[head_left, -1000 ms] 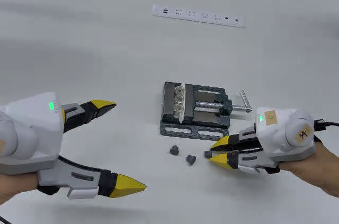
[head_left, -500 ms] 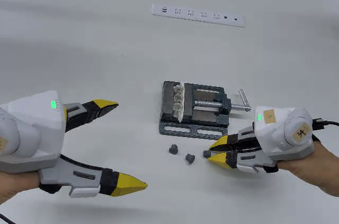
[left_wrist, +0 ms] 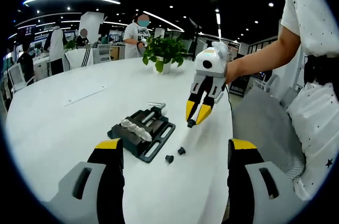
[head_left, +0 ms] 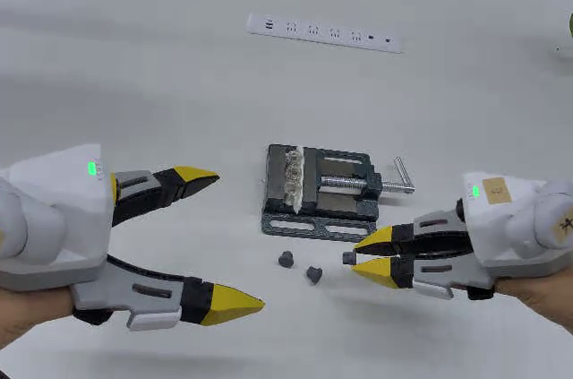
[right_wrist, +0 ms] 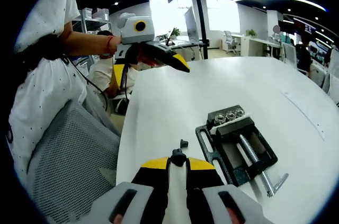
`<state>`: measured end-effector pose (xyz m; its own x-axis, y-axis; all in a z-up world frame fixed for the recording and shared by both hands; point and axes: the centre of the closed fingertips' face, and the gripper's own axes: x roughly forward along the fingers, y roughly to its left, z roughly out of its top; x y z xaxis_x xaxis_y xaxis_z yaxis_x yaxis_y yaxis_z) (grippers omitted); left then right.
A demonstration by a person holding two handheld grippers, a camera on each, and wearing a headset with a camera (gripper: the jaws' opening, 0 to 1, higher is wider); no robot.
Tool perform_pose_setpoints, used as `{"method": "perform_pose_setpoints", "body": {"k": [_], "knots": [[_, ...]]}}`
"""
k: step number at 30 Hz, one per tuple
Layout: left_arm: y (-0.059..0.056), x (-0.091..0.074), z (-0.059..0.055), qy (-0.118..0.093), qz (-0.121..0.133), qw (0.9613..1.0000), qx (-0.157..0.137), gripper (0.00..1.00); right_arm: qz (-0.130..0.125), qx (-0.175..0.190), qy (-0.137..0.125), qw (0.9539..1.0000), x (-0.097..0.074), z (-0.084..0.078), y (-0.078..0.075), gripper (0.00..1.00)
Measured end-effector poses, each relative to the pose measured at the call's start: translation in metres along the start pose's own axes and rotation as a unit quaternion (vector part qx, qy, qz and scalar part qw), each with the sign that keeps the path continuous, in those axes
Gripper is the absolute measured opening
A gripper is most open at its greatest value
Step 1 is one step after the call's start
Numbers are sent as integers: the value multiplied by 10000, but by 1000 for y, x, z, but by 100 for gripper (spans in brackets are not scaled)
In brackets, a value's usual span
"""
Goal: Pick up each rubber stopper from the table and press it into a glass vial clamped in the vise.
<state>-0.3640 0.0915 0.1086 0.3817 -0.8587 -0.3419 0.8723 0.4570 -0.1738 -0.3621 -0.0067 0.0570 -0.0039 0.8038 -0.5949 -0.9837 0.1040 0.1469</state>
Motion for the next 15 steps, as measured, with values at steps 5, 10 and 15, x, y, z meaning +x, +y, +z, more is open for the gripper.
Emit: {"method": "perform_pose_setpoints", "body": {"k": [5, 10, 15], "knots": [[-11, 5, 24, -123, -237, 9995, 183, 66, -37, 4, -480, 9988, -16, 37, 11, 6], [-20, 7, 51, -389, -437, 9979, 294, 53, 21, -92, -849, 9963, -27, 71, 24, 6], [-28, 5, 70, -565, -640, 9957, 359, 44, 77, -255, -1018, 9944, -32, 96, 37, 6]]}}
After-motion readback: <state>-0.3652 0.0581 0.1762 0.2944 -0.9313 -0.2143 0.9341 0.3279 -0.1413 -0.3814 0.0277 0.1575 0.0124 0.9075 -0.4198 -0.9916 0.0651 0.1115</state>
